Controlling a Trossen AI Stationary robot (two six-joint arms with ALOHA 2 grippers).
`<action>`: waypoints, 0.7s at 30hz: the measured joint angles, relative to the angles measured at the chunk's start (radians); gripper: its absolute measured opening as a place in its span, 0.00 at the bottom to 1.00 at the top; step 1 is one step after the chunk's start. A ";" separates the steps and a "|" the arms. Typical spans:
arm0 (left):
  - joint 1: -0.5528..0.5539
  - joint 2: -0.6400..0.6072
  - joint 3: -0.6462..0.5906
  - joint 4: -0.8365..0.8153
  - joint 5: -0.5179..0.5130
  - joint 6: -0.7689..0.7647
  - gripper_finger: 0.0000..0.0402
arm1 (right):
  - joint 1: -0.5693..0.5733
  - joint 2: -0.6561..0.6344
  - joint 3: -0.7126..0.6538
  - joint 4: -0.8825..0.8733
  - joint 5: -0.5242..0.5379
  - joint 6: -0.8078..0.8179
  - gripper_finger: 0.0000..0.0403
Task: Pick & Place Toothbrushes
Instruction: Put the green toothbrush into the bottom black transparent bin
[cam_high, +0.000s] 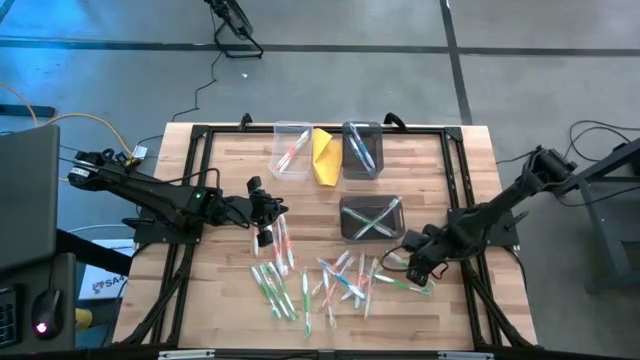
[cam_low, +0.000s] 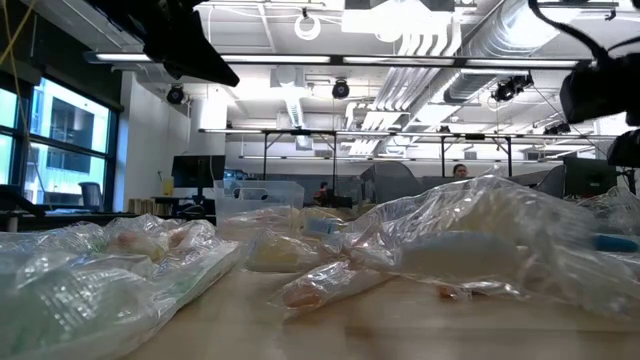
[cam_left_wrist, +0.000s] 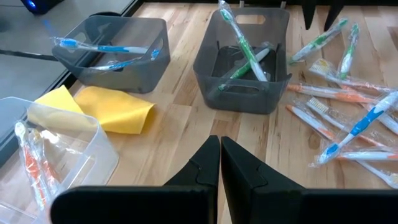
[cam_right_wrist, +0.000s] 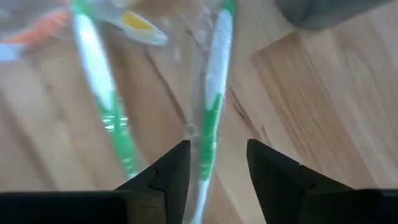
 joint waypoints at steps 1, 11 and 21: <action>0.000 0.000 0.000 0.000 0.000 0.000 0.03 | 0.000 0.019 0.000 0.004 0.000 0.000 0.37; 0.000 0.000 0.000 0.000 0.000 0.000 0.03 | 0.000 0.168 0.005 0.076 -0.003 0.003 0.37; 0.000 0.000 0.000 0.000 -0.001 0.000 0.03 | 0.000 0.188 0.005 0.074 -0.003 0.003 0.34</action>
